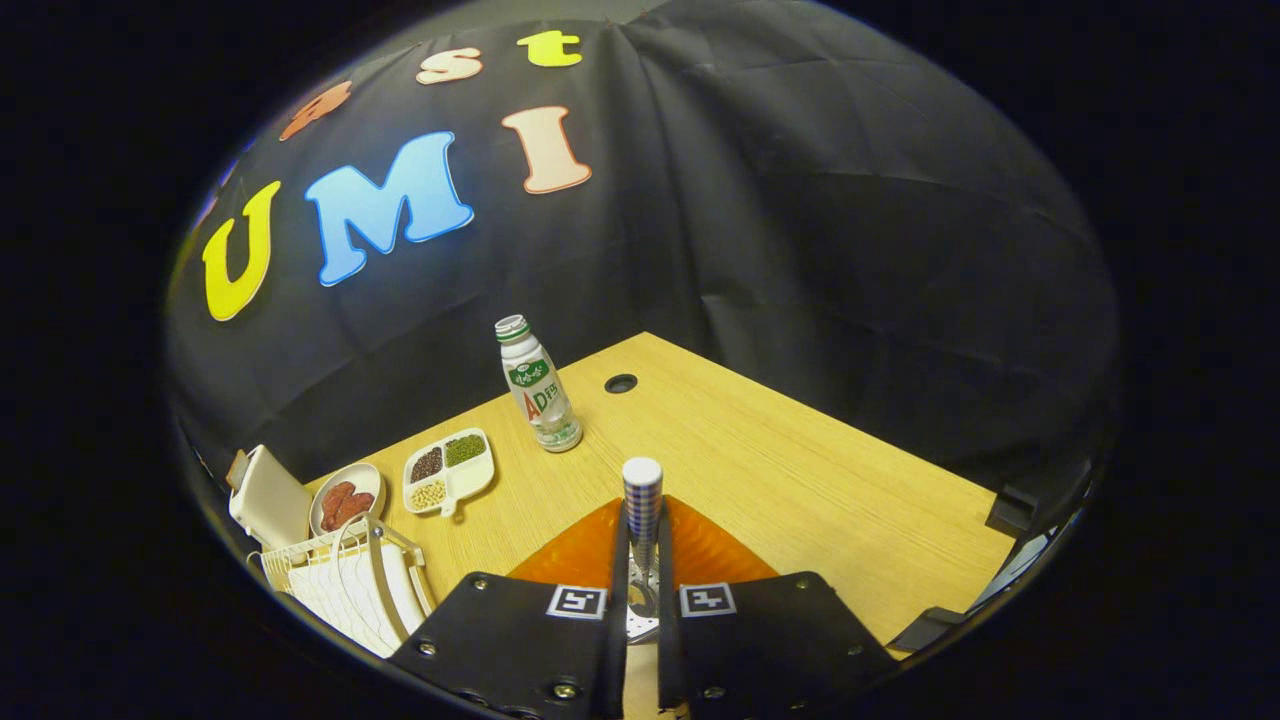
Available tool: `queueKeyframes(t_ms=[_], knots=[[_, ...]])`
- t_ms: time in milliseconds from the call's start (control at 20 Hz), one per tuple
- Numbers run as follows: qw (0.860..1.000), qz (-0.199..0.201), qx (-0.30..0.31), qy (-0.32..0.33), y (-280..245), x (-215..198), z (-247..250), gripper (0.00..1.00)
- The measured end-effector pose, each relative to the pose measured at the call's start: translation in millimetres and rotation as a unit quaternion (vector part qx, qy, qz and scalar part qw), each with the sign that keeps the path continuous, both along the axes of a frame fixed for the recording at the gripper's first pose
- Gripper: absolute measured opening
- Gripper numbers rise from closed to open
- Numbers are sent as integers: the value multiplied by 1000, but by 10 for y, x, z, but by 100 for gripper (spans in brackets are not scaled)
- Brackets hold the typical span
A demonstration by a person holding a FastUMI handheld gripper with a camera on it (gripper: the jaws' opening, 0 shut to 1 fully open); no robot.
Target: Take the plate from the dish rack, then take the spoon from the basket and place it into the plate.
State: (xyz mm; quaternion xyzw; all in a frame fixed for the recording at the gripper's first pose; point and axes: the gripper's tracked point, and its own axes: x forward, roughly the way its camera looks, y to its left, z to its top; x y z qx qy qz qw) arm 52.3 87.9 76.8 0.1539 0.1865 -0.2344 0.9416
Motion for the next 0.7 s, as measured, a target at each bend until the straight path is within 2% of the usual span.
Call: queueKeyframes(t_ms=[350,700], knots=[[997,10,-73,-20,73,-70,536,12],[992,38,-108,-44,383,-280,910,13]])
